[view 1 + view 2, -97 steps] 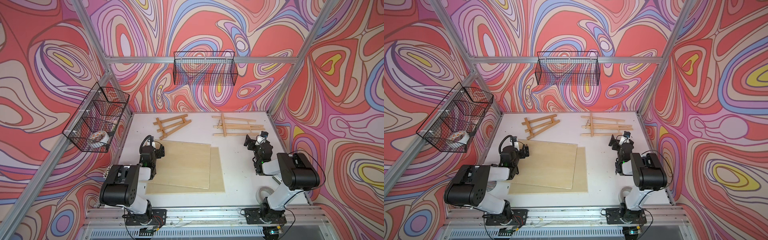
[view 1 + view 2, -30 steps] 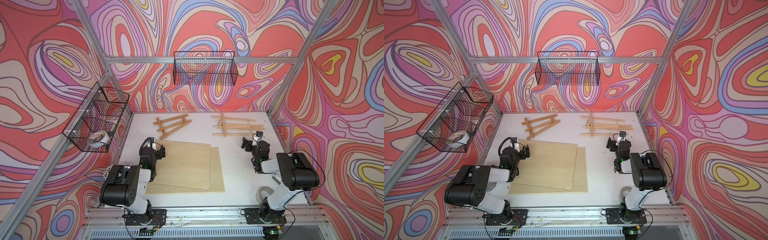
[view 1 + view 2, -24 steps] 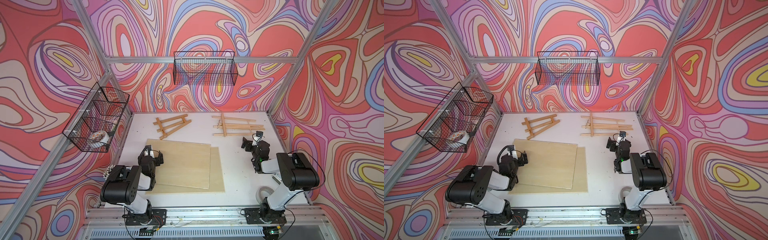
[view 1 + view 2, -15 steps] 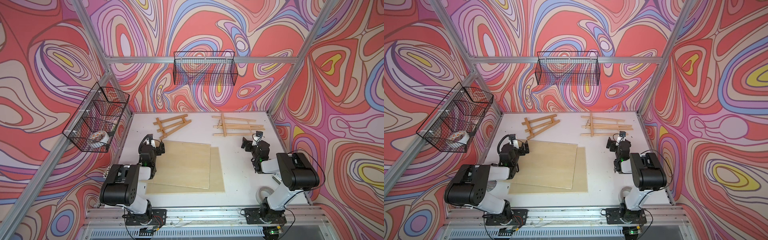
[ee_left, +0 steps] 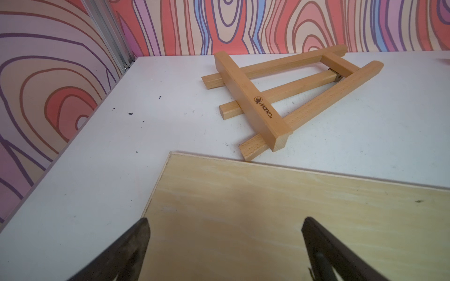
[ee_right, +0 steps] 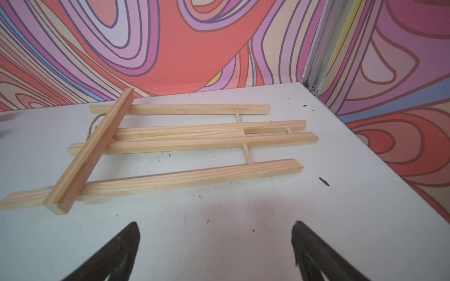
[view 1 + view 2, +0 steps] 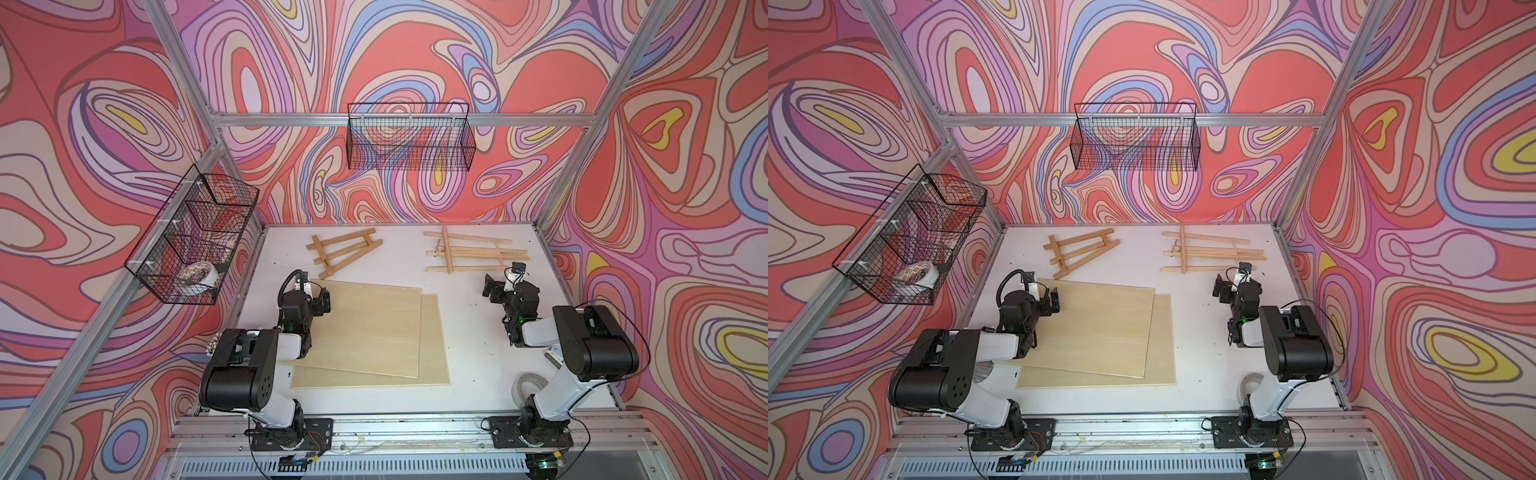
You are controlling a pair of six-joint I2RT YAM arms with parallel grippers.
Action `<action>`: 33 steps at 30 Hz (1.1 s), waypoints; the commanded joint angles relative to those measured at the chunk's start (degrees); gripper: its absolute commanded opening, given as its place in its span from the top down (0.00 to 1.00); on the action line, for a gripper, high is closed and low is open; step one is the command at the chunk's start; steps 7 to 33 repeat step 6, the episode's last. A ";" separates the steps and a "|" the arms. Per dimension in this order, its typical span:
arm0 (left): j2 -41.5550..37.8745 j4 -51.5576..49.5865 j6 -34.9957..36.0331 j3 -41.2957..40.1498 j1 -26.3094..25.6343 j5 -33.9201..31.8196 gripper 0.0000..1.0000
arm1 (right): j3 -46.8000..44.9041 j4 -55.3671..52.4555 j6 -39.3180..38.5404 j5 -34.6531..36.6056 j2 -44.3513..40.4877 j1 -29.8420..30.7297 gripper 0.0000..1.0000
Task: Disassemble the easel
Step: Reset both arms
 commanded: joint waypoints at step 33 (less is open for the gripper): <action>-0.13 1.18 0.42 0.09 0.42 0.62 0.00 | -0.24 -0.38 -0.33 0.29 -0.54 0.33 0.02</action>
